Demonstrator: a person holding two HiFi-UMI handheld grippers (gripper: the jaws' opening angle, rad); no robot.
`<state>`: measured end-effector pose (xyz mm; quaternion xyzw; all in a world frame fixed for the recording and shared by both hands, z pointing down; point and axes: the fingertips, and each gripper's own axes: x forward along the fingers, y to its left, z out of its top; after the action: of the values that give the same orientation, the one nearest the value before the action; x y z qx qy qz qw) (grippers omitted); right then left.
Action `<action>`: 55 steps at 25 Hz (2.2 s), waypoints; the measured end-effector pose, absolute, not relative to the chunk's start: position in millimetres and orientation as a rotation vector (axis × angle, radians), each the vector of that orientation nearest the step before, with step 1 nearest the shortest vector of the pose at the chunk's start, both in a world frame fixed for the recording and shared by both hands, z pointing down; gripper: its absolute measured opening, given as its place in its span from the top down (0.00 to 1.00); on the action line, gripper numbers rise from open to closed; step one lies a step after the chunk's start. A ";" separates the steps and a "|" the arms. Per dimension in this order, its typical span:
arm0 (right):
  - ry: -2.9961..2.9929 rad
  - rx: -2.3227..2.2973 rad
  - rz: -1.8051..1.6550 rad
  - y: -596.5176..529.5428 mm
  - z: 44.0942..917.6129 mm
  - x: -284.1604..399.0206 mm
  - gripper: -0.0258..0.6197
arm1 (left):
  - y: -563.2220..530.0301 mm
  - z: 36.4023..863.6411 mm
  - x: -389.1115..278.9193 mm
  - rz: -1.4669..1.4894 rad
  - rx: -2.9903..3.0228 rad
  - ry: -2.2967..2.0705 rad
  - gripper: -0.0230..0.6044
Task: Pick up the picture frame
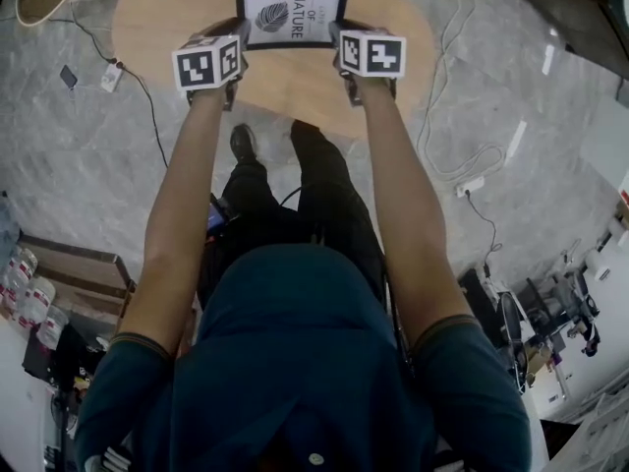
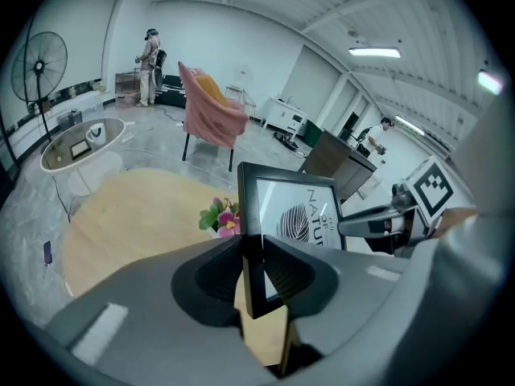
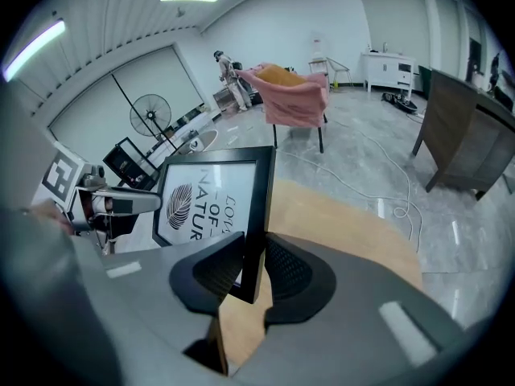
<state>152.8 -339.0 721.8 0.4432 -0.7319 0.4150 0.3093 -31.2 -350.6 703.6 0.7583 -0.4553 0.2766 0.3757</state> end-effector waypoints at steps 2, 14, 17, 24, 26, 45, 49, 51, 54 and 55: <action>-1.962 1.205 1.063 -341.9 697.3 151.1 0.82 | -353.6 680.7 -33.4 0.690 1.976 -1.178 0.84; -2.137 1.401 0.820 -352.9 535.3 133.1 0.82 | -366.3 529.3 -52.3 0.525 2.228 -1.252 0.84; -2.180 1.453 0.755 -349.9 488.8 124.4 0.82 | -365.6 481.9 -60.8 0.480 2.309 -1.268 0.84; -2.276 1.544 0.604 -344.2 394.5 102.2 0.82 | -361.3 382.5 -82.0 0.378 2.480 -1.323 0.84; -2.297 1.563 0.559 -339.1 370.2 95.1 0.82 | -356.2 358.1 -89.0 0.353 2.521 -1.338 0.84; -2.484 1.632 0.117 -285.5 168.6 26.8 0.82 | -305.9 173.0 -156.3 0.046 2.782 -1.499 0.84; -2.492 1.655 0.023 -266.2 133.2 23.0 0.82 | -292.3 142.1 -159.1 -0.018 2.826 -1.503 0.84; -2.492 1.664 -0.009 -256.7 120.8 21.8 0.82 | -284.6 129.7 -159.9 -0.038 2.849 -1.505 0.84; -2.490 1.677 -0.041 -244.1 107.6 22.3 0.82 | -274.6 114.0 -159.0 -0.059 2.881 -1.509 0.84; -2.489 1.683 -0.050 -240.4 104.2 23.0 0.82 | -271.8 109.0 -158.2 -0.067 2.891 -1.510 0.84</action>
<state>23.0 -240.4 104.2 0.5588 -0.8263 -0.0164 0.0684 -158.2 -271.8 109.0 0.8846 -0.4619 -0.0205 -0.0605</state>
